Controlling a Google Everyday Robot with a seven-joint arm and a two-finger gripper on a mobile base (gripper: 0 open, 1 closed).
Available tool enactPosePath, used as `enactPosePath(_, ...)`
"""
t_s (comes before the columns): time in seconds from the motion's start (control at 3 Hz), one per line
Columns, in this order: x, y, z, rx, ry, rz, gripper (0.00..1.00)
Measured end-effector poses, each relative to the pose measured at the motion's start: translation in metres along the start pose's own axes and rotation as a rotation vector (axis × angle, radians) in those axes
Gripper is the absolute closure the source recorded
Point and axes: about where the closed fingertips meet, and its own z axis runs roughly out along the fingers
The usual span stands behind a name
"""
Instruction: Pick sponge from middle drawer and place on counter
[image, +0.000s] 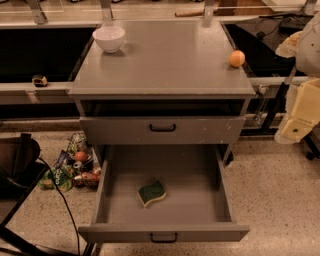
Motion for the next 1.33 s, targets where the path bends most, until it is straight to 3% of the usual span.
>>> enactPosePath(0.33, -0.001, 0.0, -0.001, 0.008, -0.008, -0.001, 0.0)
enactPosePath(0.67, -0.011, 0.003, 0.025, -0.001, -0.061, -0.009, 0.0)
enactPosePath(1.33, -0.043, 0.034, 0.136, -0.141, -0.288, 0.034, 0.0)
